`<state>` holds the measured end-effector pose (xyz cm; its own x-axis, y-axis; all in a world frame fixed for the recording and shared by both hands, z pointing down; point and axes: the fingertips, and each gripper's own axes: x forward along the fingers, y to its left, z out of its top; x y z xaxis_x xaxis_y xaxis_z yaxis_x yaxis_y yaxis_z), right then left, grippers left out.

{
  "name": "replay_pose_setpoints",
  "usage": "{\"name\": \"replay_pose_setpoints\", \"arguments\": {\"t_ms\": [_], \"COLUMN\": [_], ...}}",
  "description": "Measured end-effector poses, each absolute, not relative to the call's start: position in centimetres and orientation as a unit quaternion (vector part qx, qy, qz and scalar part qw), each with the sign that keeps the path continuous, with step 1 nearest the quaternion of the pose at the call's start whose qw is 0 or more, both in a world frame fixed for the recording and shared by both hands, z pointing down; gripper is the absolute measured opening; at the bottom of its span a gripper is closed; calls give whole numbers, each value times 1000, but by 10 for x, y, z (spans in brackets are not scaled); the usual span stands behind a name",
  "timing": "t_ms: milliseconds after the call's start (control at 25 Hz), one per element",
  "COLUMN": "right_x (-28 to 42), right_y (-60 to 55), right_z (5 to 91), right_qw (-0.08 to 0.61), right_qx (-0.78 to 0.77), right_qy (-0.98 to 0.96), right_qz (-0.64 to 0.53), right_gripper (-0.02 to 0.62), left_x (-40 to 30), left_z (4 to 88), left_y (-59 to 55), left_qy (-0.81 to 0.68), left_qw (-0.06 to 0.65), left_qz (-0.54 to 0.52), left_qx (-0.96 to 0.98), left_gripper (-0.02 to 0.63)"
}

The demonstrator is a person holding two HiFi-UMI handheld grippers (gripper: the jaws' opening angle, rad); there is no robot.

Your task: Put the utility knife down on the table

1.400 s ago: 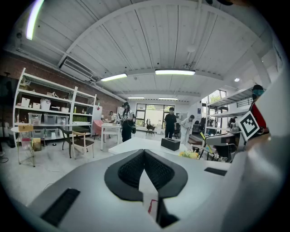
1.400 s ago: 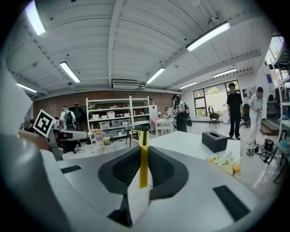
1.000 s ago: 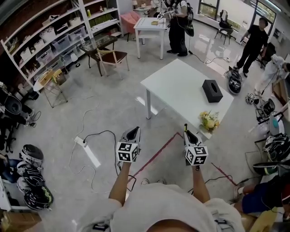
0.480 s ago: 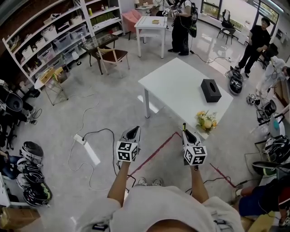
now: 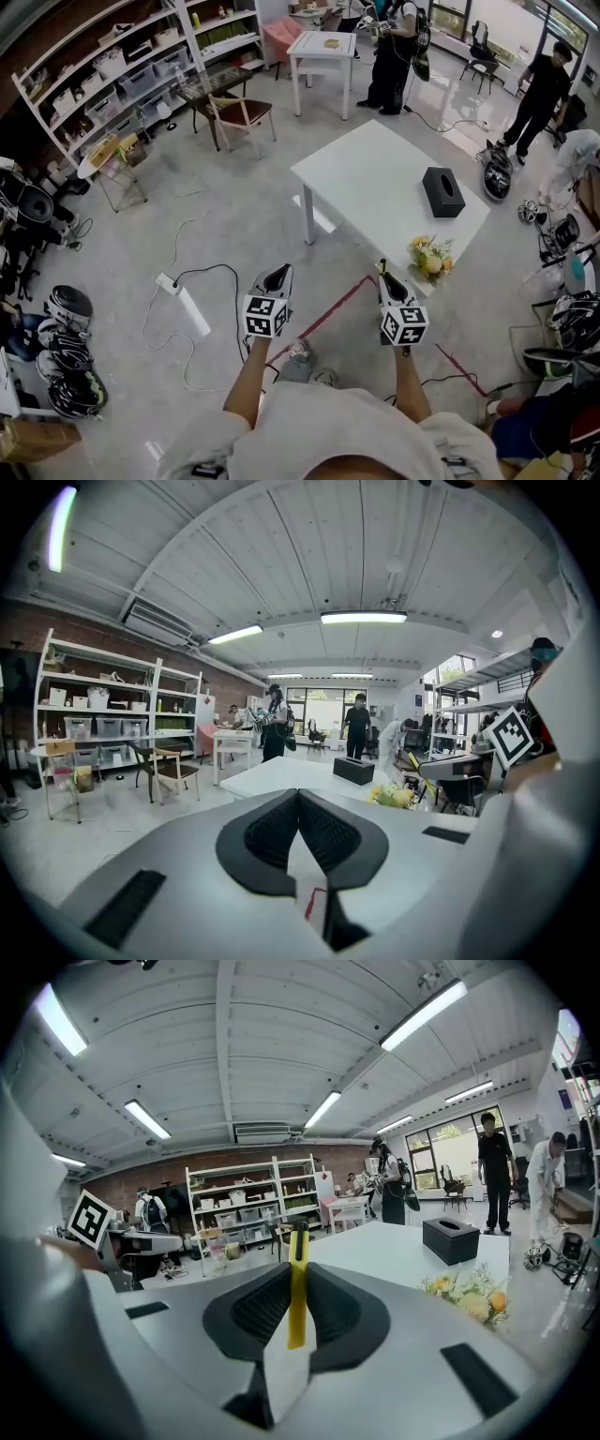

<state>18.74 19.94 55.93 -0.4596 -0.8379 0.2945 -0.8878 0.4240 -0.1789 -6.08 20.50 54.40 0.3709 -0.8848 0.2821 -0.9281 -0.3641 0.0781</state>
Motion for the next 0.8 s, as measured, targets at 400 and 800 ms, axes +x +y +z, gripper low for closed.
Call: {"name": "replay_pose_setpoints", "arguments": {"t_ms": [400, 800], "right_x": [180, 158], "right_y": [147, 66], "right_z": [560, 551], "right_qw": [85, 91], "right_qx": [520, 539], "right_qy": [-837, -826], "right_qz": [148, 137], "right_gripper": [73, 73], "left_x": [-60, -79], "left_z": [549, 547], "left_y": [142, 50], "left_qy": [-539, -517], "left_qw": [113, 113], "left_qz": [86, 76], "left_qx": [830, 845], "left_gripper": [20, 20]}}
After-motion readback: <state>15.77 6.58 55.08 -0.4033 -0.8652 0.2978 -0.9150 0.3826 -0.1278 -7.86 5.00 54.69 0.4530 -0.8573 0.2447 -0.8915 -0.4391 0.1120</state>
